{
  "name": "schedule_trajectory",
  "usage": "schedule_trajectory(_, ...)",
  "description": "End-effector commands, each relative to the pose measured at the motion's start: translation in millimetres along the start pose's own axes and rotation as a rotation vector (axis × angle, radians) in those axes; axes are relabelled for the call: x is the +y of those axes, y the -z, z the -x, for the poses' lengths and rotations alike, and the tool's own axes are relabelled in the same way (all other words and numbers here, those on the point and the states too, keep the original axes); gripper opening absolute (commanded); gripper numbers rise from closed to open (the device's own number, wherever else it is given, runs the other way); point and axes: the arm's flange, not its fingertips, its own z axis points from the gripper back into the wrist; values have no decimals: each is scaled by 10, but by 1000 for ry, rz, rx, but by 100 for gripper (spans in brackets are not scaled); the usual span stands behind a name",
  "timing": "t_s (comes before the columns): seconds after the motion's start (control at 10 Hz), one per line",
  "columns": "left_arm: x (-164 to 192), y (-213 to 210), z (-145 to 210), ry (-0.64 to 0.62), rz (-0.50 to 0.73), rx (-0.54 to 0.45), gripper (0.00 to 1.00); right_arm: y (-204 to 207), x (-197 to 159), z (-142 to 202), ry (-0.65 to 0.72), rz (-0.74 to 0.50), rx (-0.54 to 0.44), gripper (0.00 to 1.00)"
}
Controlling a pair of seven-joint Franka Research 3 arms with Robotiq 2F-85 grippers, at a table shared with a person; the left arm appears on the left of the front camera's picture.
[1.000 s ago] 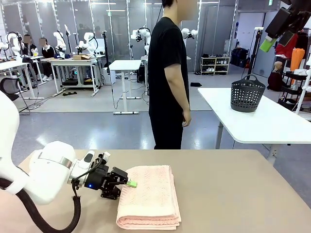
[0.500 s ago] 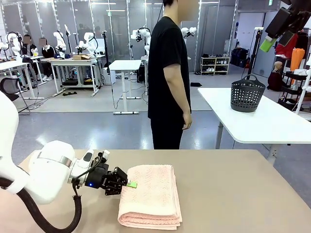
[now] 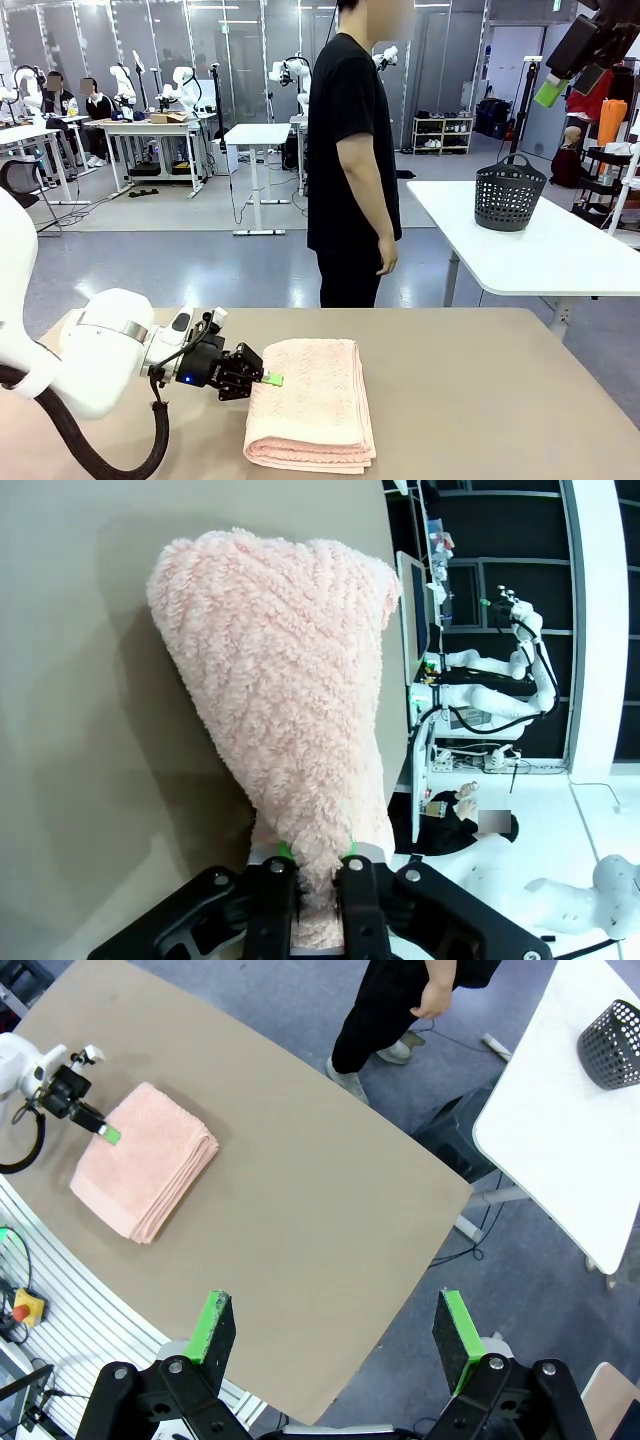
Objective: Fold the towel.
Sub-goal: Pick up the 100 cm Hotel Towel and place it on the left side of the table.
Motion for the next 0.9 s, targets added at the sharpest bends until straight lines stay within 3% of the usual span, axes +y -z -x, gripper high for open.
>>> schedule_trajectory(0.0, 19, -17, -1, 2, -23, -1, 0, -2, 0, 7, 4, 0, 2, 100)
schedule_trajectory(0.4, 19, -17, -1, 2, -23, -1, 0, -2, 0, 7, 4, 0, 2, 100)
schedule_trajectory(0.5, 23, -16, 4, -3, -9, -3, 13, -2, 0, 7, 4, 0, 2, 100)
schedule_trajectory(0.8, -508, -775, -218, 80, -114, 6, 13, -2, 0, 7, 4, 0, 2, 100)
